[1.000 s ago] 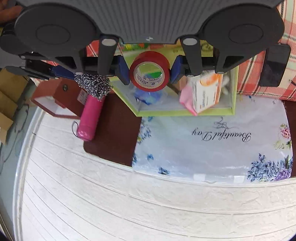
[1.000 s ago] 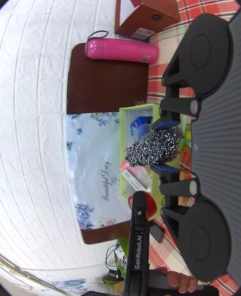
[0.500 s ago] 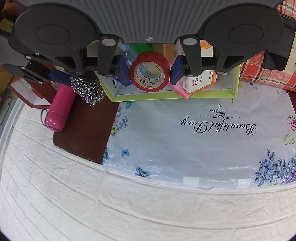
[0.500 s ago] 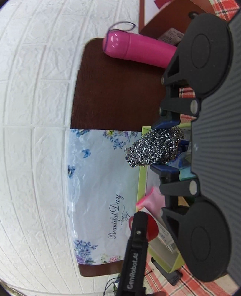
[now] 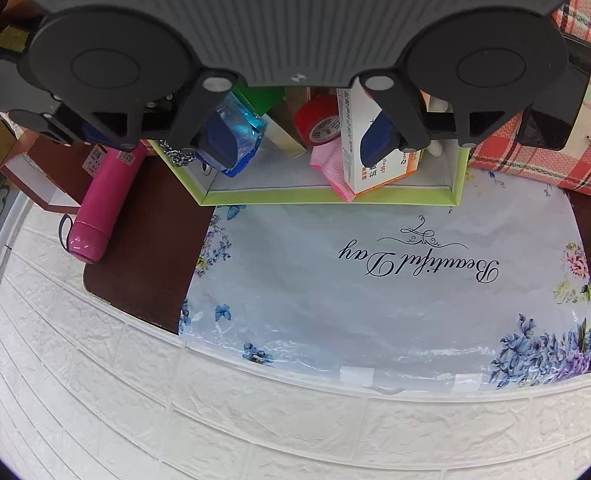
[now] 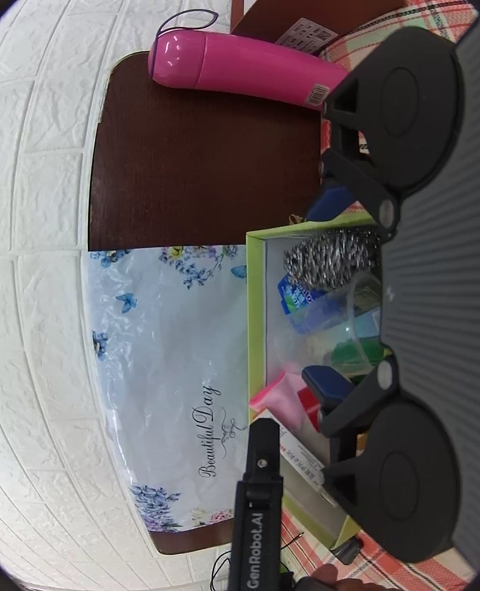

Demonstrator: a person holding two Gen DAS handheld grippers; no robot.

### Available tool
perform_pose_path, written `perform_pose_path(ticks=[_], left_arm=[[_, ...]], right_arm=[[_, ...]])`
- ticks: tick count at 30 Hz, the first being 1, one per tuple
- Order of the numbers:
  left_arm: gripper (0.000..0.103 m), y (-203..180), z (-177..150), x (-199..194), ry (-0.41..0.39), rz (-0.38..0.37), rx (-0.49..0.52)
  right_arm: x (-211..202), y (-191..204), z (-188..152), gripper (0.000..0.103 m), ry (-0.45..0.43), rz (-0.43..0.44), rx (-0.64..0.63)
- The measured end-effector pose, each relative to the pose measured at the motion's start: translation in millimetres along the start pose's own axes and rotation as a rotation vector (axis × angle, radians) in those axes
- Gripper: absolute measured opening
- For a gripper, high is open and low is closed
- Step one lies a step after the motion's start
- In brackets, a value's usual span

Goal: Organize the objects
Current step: 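Withdraw both tools from the box back toward the remaining items, then grasp the small gold box with the left tool while the right tool grasps the green printed box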

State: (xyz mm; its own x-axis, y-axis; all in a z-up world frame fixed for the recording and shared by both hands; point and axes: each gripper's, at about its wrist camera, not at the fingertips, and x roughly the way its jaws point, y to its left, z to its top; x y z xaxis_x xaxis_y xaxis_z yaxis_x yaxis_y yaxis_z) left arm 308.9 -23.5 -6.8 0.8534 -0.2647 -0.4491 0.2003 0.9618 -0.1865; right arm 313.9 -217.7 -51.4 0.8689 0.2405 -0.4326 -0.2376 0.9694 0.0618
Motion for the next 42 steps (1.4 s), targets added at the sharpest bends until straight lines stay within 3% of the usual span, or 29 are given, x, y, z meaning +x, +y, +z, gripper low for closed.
perform_pose_path(ticks=[5, 8, 12, 17, 28, 37, 42], left_arm=[[0.086, -7.8, 2.5, -21.3, -0.026, 0.028, 0.003], [0.094, -14.2, 2.3, -39.7, -0.072, 0.064, 0.013], [0.097, -20.5, -4.6, -62.5, -0.089, 0.048, 0.015], [0.097, -29.3, -21.8, -85.5, -0.068, 0.049, 0.038], [0.101, -39.6, -68.6, -115.1, 0.009, 0.150, 0.042], [0.101, -33.2, -102.2, -121.9, 0.084, 0.176, 0.014], [0.101, -17.5, -122.1, -119.0, 0.109, 0.181, -0.002]], right_arm=[[-25.2, 2.2, 5.9, 0.103, -0.046, -0.016, -0.009], [-44.0, 5.2, 8.2, 0.103, -0.057, -0.019, -0.024], [-67.7, 8.6, 5.5, 0.103, -0.058, -0.007, -0.031], [-96.3, 12.0, -4.1, 0.103, -0.057, -0.009, -0.018], [-147.2, 12.0, -53.4, 0.103, -0.009, 0.003, 0.050], [-160.3, 9.4, -90.0, 0.103, 0.047, -0.009, 0.109], [-158.7, 17.1, -107.8, 0.103, 0.077, -0.018, 0.072]])
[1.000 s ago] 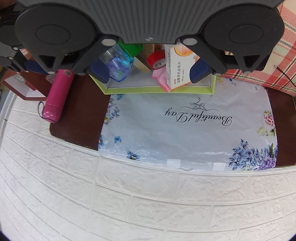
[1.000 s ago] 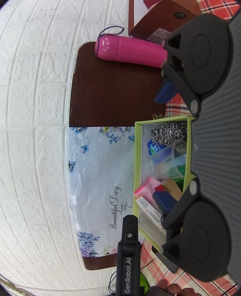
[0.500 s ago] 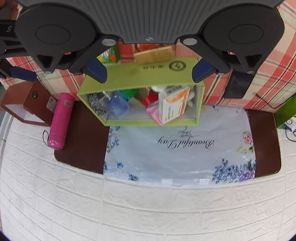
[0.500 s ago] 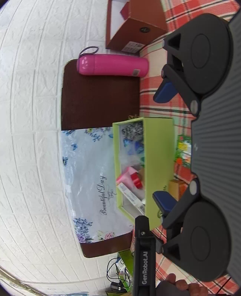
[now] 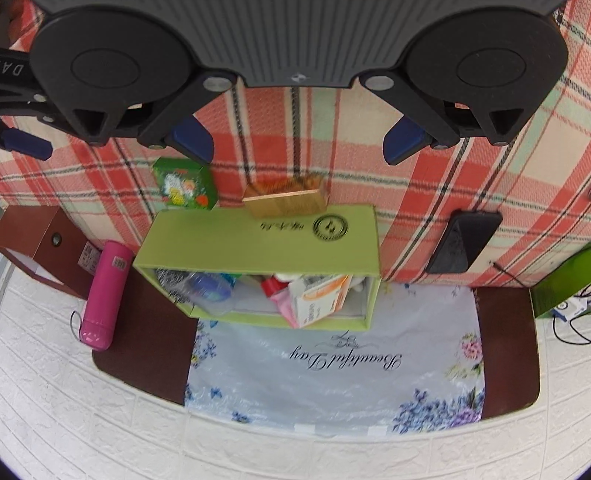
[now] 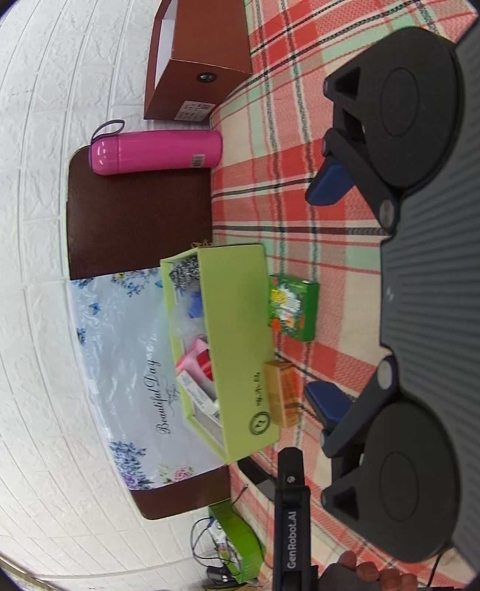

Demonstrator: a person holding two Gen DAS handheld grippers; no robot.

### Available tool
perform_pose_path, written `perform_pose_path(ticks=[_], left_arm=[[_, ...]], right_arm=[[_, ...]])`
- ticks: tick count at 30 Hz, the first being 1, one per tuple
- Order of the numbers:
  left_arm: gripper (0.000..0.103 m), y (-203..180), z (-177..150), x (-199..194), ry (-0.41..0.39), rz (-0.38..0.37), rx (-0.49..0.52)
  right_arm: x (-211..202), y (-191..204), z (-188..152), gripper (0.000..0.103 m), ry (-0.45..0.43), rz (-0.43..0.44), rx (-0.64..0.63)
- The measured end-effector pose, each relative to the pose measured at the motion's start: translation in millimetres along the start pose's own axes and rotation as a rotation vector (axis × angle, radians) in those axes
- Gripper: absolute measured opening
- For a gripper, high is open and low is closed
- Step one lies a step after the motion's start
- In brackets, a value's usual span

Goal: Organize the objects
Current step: 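Grasp the small gold box with the left tool while the right tool grasps the green printed box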

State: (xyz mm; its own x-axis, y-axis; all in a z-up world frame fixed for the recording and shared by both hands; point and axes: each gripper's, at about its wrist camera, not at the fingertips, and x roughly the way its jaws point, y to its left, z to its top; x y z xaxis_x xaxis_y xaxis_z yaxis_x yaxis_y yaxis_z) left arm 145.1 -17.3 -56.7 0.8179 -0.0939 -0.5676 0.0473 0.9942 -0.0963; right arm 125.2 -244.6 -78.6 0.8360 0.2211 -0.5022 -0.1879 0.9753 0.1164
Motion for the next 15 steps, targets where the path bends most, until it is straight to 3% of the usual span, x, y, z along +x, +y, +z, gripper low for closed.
perform_pose_path(ticks=[6, 10, 15], left_arm=[[0.101, 15.0, -5.6, 17.6, 0.028, -0.035, -0.027], [0.101, 15.1, 8.3, 33.6, -0.010, -0.104, -0.010], [0.101, 12.1, 24.3, 64.7, -0.043, -0.118, 0.051]], right_arm=[[11.0, 10.6, -11.7, 0.103, 0.043, 0.008, -0.043], [14.0, 11.4, -14.0, 0.103, 0.058, 0.001, -0.061], [12.8, 4.0, -17.9, 0.103, 0.074, -0.018, -0.059]])
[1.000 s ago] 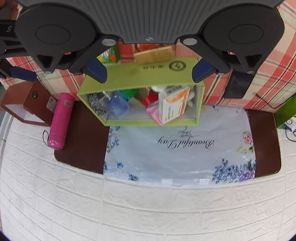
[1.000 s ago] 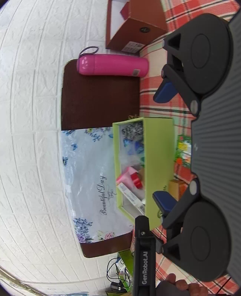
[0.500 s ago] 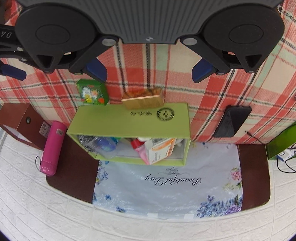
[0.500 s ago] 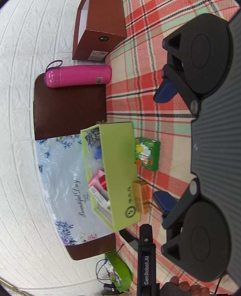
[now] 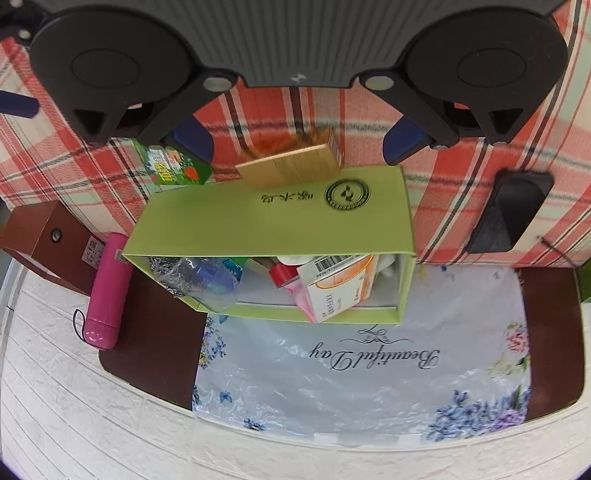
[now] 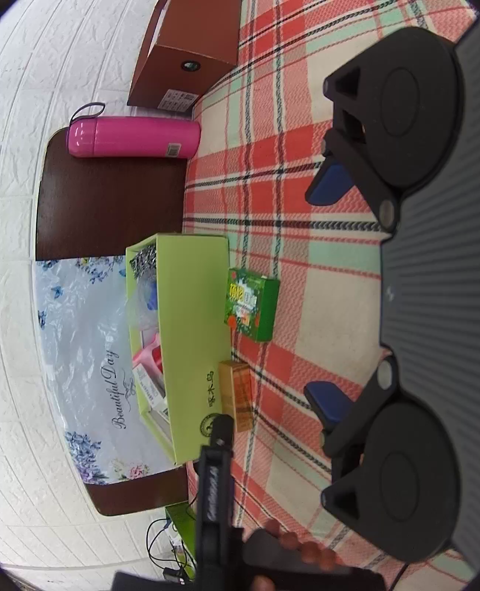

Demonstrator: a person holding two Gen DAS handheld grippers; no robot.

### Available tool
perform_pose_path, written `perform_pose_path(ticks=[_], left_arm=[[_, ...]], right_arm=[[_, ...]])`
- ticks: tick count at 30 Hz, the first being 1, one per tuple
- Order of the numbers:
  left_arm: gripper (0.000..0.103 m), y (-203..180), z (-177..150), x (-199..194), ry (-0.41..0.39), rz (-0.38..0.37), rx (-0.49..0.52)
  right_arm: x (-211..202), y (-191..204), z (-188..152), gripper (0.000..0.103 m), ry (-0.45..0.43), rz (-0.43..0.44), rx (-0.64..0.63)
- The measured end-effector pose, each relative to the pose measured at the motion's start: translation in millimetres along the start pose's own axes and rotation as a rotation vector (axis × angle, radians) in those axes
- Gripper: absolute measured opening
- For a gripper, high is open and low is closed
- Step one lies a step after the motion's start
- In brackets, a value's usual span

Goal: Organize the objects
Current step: 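Grasp the small gold box with the left tool while the right tool grasps the green printed box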

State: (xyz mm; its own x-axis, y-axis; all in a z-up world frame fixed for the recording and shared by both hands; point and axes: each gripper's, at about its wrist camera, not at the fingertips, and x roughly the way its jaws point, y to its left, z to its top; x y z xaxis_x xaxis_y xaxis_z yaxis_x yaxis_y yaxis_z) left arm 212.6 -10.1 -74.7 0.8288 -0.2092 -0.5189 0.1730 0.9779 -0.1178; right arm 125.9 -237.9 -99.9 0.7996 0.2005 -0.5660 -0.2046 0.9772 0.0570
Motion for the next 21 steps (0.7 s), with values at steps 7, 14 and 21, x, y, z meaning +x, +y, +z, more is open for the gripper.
perform_pose_path(ticks=[7, 14, 21], left_arm=[[0.101, -0.3, 6.9, 28.2, 0.031, -0.025, 0.009], [0.101, -10.7, -4.3, 28.7, 0.055, -0.157, 0.034], [0.101, -19.1, -11.9, 7.8, 0.041, -0.251, 0.132]], right_arm=[[11.2, -4.5, 0.0, 0.103, 0.029, 0.002, 0.007], [22.3, -7.6, 2.2, 0.103, 0.050, 0.002, -0.001], [44.1, -12.6, 11.5, 0.103, 0.061, -0.020, -0.026]])
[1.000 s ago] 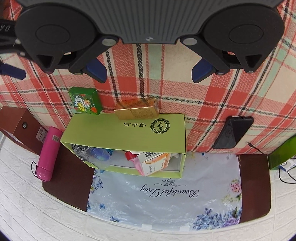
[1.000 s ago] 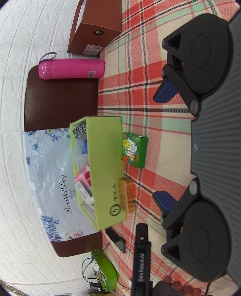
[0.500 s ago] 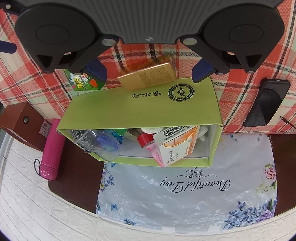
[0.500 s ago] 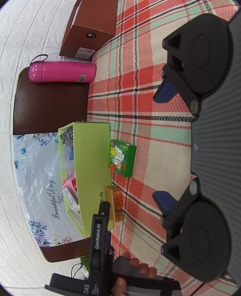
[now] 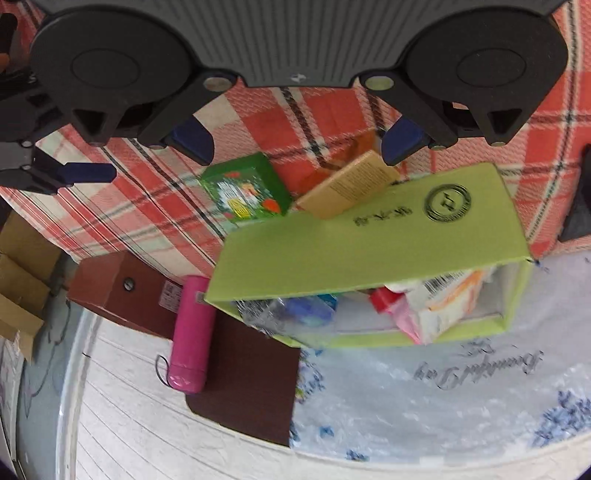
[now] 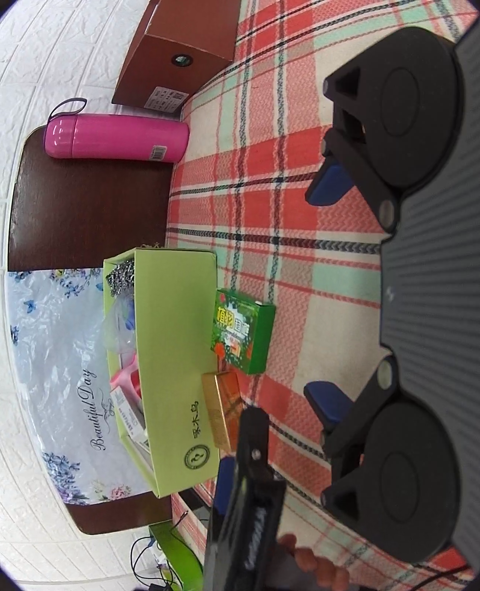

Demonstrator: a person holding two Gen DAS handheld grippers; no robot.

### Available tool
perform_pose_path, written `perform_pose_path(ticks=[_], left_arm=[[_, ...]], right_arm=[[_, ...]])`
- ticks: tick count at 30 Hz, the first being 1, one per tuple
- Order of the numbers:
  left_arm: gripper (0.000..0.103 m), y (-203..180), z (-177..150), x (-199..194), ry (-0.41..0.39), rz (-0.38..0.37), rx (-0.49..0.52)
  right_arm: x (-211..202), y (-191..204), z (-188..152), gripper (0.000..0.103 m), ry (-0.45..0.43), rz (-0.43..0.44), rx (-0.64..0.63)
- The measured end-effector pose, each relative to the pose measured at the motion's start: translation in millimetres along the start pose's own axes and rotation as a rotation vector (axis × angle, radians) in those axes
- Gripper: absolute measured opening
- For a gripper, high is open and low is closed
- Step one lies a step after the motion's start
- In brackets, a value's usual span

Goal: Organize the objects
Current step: 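Grasp the small gold box with the left tool while the right tool grasps the green printed box, then lift the gold box with the left tool while the right tool carries the green box over the lime-green box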

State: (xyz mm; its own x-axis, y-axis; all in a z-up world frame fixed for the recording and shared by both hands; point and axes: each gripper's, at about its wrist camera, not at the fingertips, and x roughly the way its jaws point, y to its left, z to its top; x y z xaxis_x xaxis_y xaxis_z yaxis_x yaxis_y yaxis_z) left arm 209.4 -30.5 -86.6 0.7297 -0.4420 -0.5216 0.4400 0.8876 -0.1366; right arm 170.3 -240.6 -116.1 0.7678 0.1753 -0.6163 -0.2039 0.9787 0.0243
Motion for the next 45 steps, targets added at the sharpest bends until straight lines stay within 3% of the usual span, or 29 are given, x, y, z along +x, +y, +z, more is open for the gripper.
perform_pose_path(ticks=[6, 10, 12, 13, 14, 22, 25, 31, 35, 42, 45], left_arm=[[0.101, 22.5, 15.6, -4.9, -0.048, 0.018, -0.082], [0.100, 24.9, 19.5, 2.2, -0.037, 0.013, -0.065], [0.099, 23.4, 20.1, 9.6, -0.026, 0.014, -0.049], [0.098, 23.3, 19.5, 13.2, -0.019, 0.010, -0.043], [0.096, 22.8, 19.4, 17.4, -0.011, 0.003, -0.037], [0.085, 23.6, 16.9, 44.7, 0.033, 0.034, -0.048], [0.065, 21.1, 14.3, 48.5, 0.068, 0.047, -0.041], [0.051, 11.6, 6.9, 44.4, 0.071, 0.114, -0.039], [0.035, 0.0, -1.0, 30.6, 0.089, 0.105, -0.046], [0.033, -29.4, -38.5, -19.7, 0.105, 0.102, -0.037], [0.033, -43.0, -55.8, -44.3, 0.125, 0.066, -0.035]], right_arm=[[31.5, 16.0, 20.6, 0.102, -0.010, 0.042, -0.004], [57.1, 26.4, 32.3, 0.096, 0.007, 0.059, -0.022], [66.3, 28.5, 34.3, 0.083, 0.015, 0.040, -0.040], [68.3, 28.3, 34.4, 0.066, 0.024, 0.032, -0.045], [67.5, 26.2, 33.5, 0.064, 0.019, 0.035, -0.037], [43.5, 3.4, 14.9, 0.063, 0.019, 0.017, -0.002], [32.9, -0.8, 7.4, 0.063, 0.020, 0.015, 0.008], [10.3, -1.6, -6.6, 0.063, 0.029, 0.025, 0.016], [-8.0, -0.2, -18.8, 0.063, 0.038, 0.044, -0.002], [-44.6, 0.4, -45.3, 0.063, 0.049, 0.052, -0.040], [-61.6, 0.5, -57.5, 0.063, 0.050, 0.051, -0.060]])
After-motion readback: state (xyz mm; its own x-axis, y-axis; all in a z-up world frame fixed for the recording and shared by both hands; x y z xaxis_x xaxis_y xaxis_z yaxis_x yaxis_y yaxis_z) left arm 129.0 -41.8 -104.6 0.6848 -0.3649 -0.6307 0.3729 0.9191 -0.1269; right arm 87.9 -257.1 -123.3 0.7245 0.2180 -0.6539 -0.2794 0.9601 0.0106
